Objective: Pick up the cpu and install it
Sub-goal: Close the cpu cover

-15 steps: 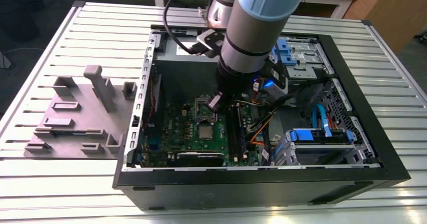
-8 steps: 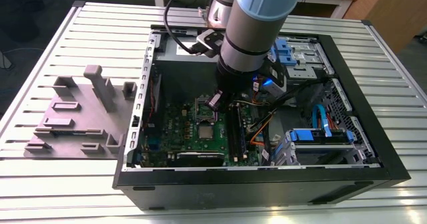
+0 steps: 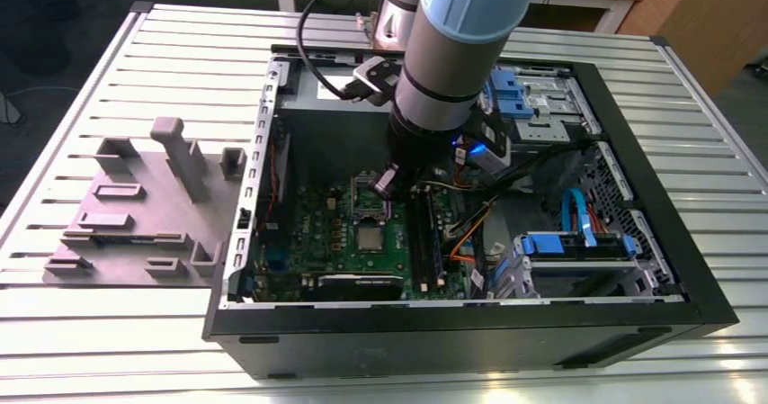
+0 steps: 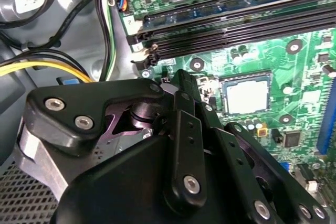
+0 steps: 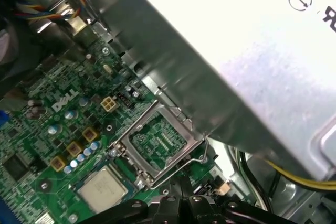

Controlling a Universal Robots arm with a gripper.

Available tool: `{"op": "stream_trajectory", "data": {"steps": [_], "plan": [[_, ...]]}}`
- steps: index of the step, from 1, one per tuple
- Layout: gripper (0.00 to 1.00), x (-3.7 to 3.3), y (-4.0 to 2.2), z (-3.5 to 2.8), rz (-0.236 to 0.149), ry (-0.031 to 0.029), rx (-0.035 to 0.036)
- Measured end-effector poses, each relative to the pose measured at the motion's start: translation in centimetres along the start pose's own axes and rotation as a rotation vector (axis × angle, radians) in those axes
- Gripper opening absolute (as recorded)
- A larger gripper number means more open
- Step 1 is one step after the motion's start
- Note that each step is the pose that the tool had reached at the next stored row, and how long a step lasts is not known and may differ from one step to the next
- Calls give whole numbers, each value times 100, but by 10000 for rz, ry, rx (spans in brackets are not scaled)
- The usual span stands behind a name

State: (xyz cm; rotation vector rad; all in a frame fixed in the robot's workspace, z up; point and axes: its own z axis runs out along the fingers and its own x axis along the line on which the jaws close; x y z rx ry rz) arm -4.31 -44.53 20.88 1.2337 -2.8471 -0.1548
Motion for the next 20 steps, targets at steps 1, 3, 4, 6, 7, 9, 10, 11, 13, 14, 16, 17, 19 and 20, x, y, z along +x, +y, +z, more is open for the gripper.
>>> {"op": "stream_trajectory", "data": {"steps": [1,3,4,6,7,9,10,11,13,14,16,17,19,20], "plan": [[10,-5,4,8,0,-2,-1],[10,-13,13,25,0,1,0],[10,-17,16,32,0,2,0],[10,-24,22,42,0,1,0],[10,-26,25,47,0,-1,-1],[10,-33,35,54,1,3,1],[10,-37,40,58,0,1,0],[10,-40,45,63,1,0,0],[10,-45,54,72,2,-1,-1],[10,-48,57,77,1,0,0],[10,-53,60,85,1,2,0],[10,-54,62,88,1,2,0],[10,-53,62,90,2,3,1],[10,-54,62,91,1,2,0]]}}
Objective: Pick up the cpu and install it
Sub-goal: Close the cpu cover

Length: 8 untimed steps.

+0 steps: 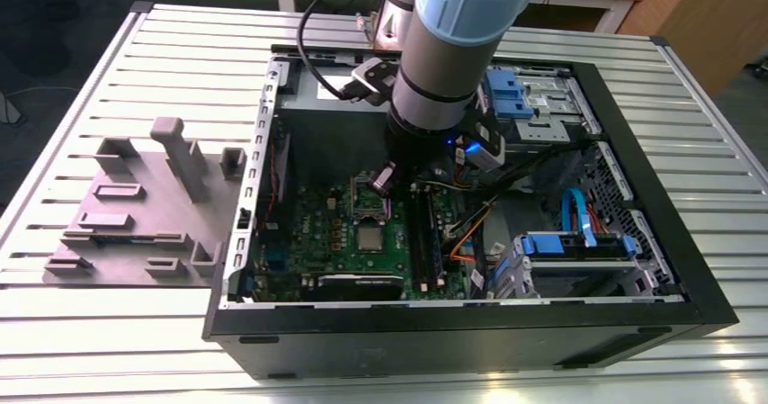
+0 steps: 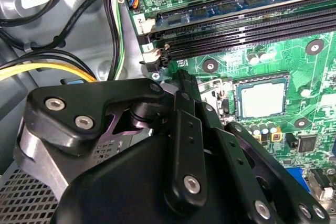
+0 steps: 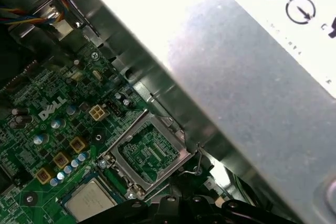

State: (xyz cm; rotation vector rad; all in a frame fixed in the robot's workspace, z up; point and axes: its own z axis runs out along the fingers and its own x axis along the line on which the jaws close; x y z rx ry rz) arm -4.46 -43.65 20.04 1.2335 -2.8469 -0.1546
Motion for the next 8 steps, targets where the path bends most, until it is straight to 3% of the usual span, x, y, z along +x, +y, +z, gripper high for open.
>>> {"op": "stream_trajectory", "data": {"steps": [8], "plan": [[10,29,31,5,-1,-5,3]]}}
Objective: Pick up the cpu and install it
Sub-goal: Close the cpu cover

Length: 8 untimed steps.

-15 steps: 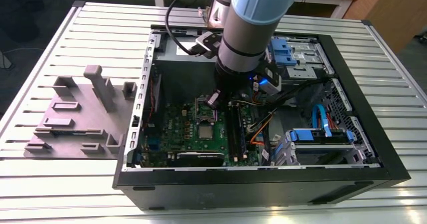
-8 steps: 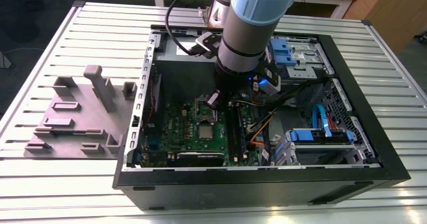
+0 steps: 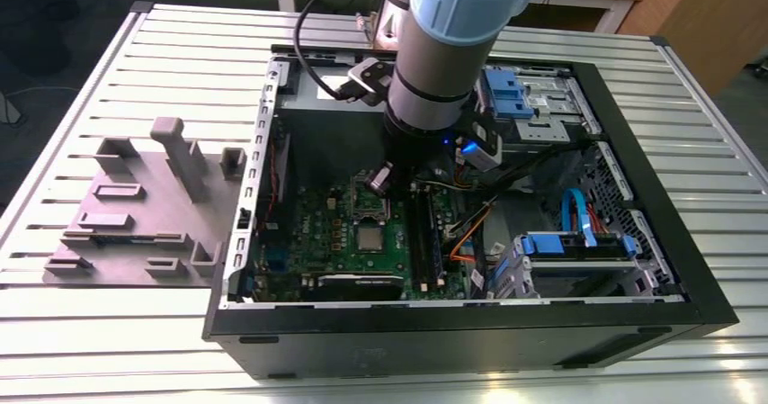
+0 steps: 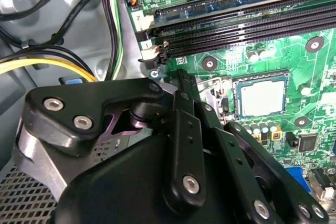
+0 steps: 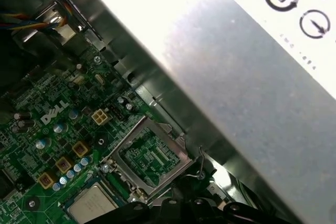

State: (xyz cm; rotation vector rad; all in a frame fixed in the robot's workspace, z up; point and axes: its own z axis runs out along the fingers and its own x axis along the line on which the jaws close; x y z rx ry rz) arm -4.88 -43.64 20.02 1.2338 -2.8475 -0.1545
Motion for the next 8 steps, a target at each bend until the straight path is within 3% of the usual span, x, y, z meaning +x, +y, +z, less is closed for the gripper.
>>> {"op": "stream_trajectory", "data": {"steps": [8], "plan": [[10,12,-2,-40,1,1,-1]]}}
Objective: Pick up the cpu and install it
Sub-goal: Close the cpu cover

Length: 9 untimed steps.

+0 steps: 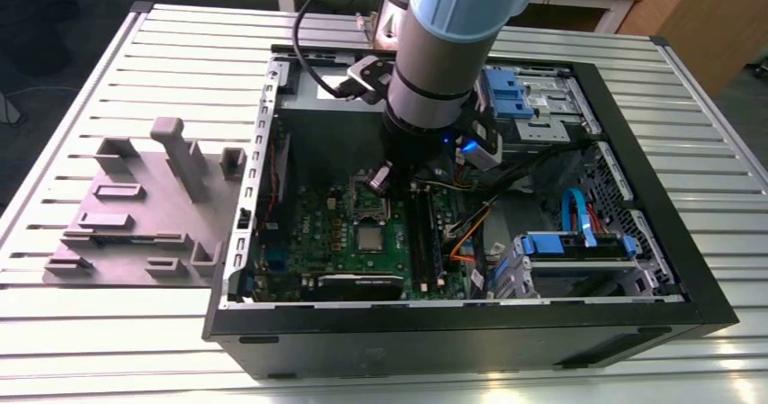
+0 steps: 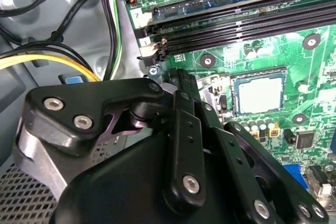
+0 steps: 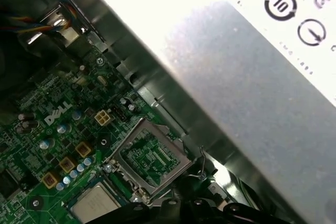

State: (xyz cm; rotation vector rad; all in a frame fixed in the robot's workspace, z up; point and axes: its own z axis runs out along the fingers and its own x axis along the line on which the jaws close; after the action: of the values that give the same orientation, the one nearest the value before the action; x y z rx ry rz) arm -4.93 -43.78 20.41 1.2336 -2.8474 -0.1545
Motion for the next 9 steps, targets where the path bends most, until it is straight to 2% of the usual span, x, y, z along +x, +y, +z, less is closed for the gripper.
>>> {"op": "stream_trajectory", "data": {"steps": [9], "plan": [[10,26,-21,-33,0,1,-1]]}}
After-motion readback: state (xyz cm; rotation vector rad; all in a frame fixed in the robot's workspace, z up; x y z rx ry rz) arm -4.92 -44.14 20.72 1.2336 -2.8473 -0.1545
